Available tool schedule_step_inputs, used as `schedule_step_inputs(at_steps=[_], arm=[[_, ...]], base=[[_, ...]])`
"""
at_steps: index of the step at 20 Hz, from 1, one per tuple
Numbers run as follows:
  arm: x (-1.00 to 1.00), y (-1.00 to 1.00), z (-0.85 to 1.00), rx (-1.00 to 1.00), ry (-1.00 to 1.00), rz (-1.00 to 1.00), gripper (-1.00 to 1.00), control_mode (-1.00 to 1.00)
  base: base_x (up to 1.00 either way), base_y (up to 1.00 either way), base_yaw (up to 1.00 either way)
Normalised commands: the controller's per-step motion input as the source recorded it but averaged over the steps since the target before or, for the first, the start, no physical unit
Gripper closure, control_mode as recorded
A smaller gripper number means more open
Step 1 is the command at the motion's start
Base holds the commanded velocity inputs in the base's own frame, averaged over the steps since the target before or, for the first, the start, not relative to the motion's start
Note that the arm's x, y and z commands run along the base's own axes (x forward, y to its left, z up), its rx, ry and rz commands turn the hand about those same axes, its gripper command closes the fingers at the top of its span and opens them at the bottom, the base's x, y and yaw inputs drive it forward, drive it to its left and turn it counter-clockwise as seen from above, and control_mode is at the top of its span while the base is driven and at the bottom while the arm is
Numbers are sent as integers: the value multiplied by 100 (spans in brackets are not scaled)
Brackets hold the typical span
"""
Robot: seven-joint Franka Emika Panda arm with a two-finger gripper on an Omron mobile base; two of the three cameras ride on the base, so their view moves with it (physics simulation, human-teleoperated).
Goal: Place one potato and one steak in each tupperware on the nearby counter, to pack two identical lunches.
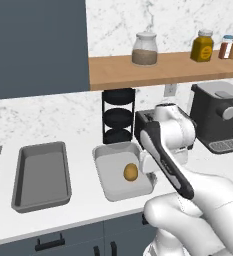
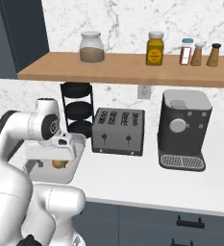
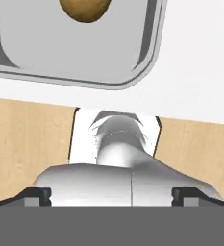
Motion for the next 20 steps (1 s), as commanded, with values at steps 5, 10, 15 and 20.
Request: schedule_step_inputs(at_steps=[5, 10, 15, 20], arm=[[-40, -50, 60, 9, 1, -5, -100, -100], [-62, 0, 87, 3, -10, -5, -100, -100], [-34, 0, 8, 0, -8, 0, -100, -100], [-3, 0, 0, 0, 0, 0, -100, -100]], base=[[0, 0, 0], [0, 0, 0], [0, 0, 0], [0, 0, 0]])
